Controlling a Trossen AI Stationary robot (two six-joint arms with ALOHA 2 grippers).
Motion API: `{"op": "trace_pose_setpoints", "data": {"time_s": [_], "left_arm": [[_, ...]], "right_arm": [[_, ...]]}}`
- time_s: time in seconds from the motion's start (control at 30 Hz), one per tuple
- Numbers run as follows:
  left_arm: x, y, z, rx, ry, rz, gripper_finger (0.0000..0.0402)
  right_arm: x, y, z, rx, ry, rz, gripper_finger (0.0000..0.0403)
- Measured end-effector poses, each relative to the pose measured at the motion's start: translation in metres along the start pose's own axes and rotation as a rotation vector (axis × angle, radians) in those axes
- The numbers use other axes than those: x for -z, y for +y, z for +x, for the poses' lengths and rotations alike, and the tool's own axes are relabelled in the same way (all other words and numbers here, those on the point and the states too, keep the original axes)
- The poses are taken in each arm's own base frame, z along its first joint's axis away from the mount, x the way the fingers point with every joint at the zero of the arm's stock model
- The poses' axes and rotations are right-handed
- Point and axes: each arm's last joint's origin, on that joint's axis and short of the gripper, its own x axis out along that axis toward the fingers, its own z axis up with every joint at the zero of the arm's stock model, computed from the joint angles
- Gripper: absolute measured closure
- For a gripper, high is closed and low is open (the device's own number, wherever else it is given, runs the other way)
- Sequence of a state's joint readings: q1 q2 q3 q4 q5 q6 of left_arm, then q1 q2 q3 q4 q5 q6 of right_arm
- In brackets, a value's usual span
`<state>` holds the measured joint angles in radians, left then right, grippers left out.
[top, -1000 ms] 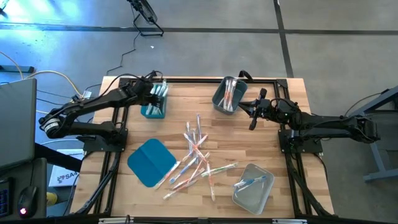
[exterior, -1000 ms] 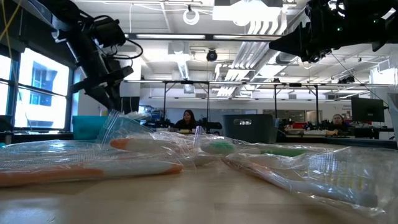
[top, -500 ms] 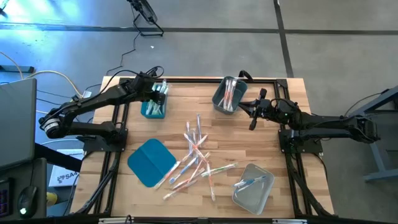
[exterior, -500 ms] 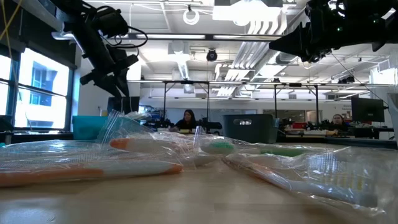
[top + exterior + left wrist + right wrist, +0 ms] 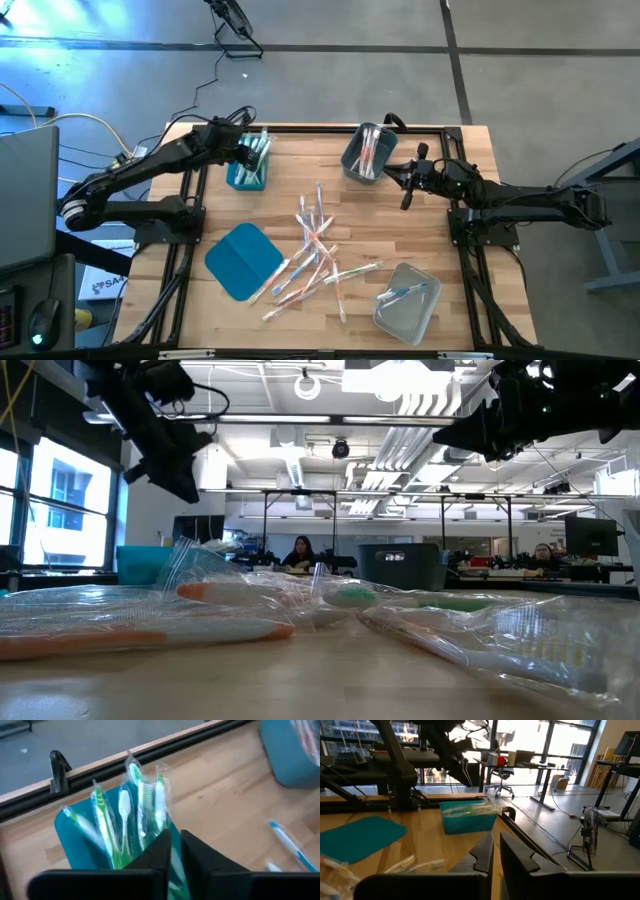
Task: Pick & Place Toothbrushes
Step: Put the orange toothbrush into the dark gray bin
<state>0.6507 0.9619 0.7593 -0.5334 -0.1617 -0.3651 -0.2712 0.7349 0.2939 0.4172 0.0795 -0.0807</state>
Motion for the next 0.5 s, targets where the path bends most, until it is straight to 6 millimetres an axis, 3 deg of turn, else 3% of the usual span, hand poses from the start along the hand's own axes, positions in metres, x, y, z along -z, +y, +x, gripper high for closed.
{"op": "trace_pose_setpoints", "data": {"time_s": [0.13,0.5], "left_arm": [[0.005,-0.011,-0.021,0.07,-0.048,0.093,0.0397],[0.026,-0.036,-0.076,0.2,-0.24,0.297,0.04]], "right_arm": [[0.0,0.0,0.0,0.0,0.001,0.0,0.0378],[0.0,0.0,0.0,0.0,0.001,0.007,0.0378]]}}
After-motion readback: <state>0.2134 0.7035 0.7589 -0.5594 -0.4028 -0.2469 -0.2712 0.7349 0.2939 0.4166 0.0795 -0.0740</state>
